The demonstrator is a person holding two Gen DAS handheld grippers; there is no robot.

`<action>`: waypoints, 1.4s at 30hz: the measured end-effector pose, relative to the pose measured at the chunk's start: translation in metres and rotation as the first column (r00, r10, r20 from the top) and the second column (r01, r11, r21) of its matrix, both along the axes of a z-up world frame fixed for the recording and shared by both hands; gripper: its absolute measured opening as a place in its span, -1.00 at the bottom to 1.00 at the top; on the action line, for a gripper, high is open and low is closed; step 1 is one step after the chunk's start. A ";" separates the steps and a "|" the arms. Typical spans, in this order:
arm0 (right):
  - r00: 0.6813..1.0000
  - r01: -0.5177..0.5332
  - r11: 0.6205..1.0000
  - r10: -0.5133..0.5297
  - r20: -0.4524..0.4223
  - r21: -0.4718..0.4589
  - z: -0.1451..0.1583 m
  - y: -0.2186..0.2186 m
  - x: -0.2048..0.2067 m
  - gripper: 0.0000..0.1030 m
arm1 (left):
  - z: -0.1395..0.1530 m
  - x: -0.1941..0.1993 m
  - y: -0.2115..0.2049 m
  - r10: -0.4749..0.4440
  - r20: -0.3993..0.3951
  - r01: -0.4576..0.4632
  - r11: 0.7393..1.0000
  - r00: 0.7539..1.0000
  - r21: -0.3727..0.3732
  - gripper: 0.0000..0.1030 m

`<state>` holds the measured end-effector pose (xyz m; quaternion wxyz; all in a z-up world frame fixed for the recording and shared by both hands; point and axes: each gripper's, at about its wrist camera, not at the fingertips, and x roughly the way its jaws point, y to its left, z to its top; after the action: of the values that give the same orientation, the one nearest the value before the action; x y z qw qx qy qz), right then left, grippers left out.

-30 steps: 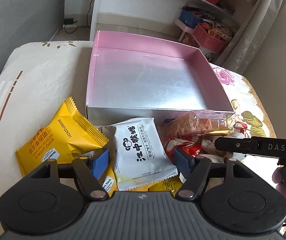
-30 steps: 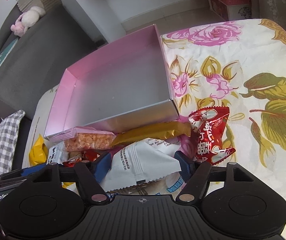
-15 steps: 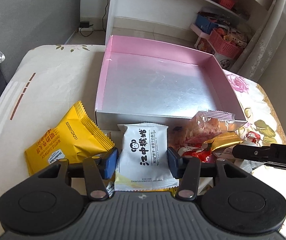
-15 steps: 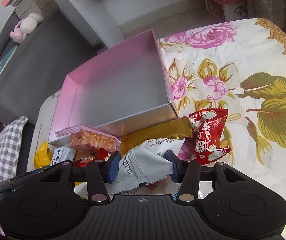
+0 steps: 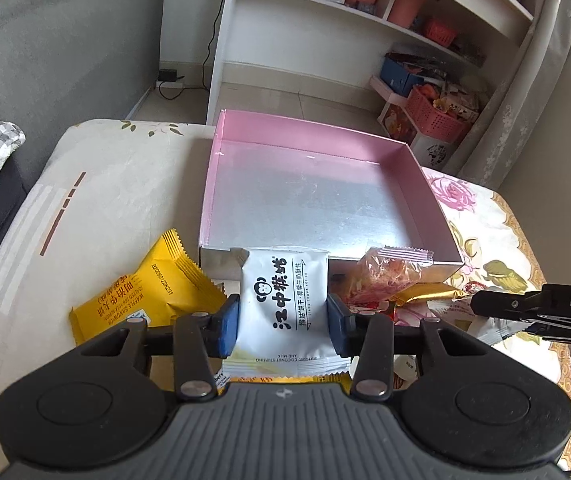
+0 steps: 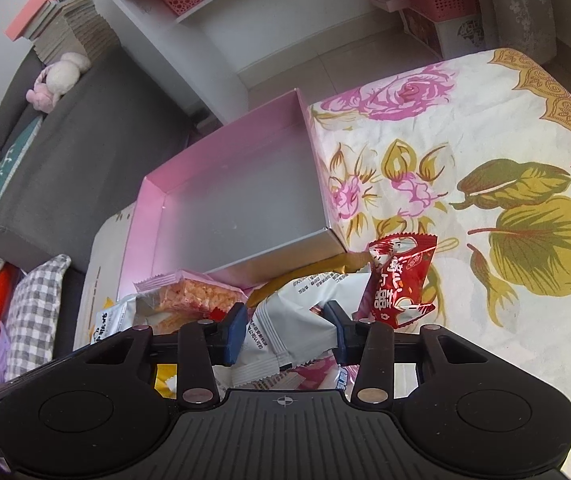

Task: Organize snacks
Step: 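Carry the white packets into the pink box and open both tools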

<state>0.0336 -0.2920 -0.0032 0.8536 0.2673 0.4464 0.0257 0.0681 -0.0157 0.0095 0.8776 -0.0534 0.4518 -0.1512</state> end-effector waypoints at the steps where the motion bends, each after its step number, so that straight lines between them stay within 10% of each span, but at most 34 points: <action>1: 1.000 0.007 1.000 -0.007 0.008 0.005 0.003 -0.002 -0.001 -0.20 | 0.002 0.000 0.001 0.004 0.006 -0.004 1.000 1.000 -0.004 -0.22; 22: 0.976 -0.021 0.996 0.002 0.219 0.086 0.005 -0.002 0.060 -0.20 | -0.016 0.055 -0.019 0.011 0.134 -0.006 0.999 0.991 -0.039 -0.22; 42: 0.979 -0.047 0.999 0.040 0.198 0.028 -0.034 0.002 0.090 -0.16 | -0.046 0.070 -0.028 -0.032 0.168 0.024 0.998 0.985 0.051 -0.16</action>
<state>0.1239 -0.2902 -0.0370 0.8885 0.2673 0.3649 0.0779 0.1381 -0.0438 -0.0367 0.9115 -0.0127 0.3801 -0.1566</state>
